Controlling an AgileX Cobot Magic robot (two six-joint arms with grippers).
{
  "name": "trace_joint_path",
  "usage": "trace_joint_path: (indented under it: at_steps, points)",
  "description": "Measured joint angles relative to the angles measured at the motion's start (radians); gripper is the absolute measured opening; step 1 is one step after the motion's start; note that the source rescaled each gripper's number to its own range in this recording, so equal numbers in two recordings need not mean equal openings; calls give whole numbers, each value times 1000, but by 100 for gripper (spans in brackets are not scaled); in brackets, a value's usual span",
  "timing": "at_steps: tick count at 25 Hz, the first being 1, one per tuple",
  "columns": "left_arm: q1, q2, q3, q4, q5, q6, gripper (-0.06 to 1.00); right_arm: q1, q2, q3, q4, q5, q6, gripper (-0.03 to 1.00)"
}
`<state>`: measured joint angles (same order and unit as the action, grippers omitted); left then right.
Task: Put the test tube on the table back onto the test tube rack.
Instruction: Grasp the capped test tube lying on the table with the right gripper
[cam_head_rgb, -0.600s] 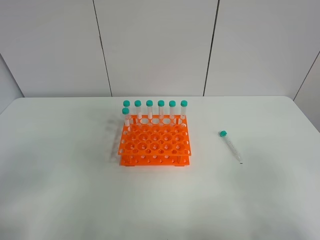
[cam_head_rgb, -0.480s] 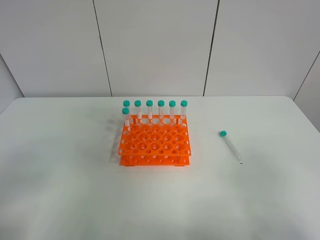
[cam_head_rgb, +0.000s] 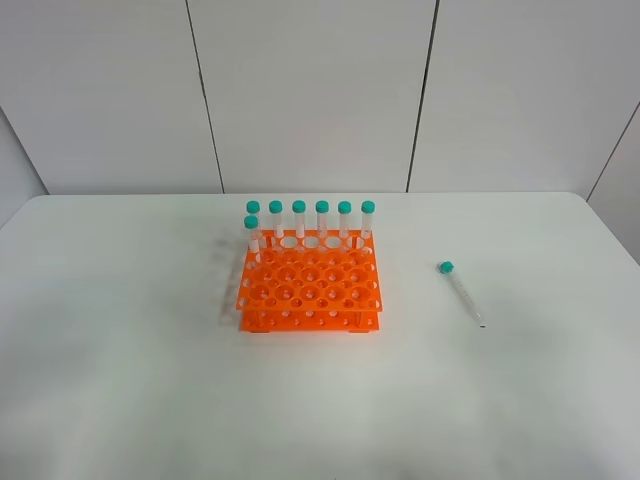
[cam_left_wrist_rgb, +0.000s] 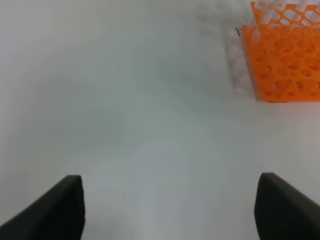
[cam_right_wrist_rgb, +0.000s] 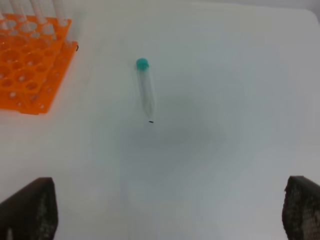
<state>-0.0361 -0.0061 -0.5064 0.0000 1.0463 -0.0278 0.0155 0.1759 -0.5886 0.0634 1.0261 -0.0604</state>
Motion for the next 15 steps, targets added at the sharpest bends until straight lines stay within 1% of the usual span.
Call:
trace_joint_path:
  at_steps: [2,12,15]
  points:
    - [0,0,0,0,0,0,100,0,131,-59,-11,-1,-1,100]
    - [0,0,0,0,0,0,100,0,850,-336,0,-12,-2,100]
    - [0,0,0,0,0,0,100,0,1084,-422,0,-18,-25,100]
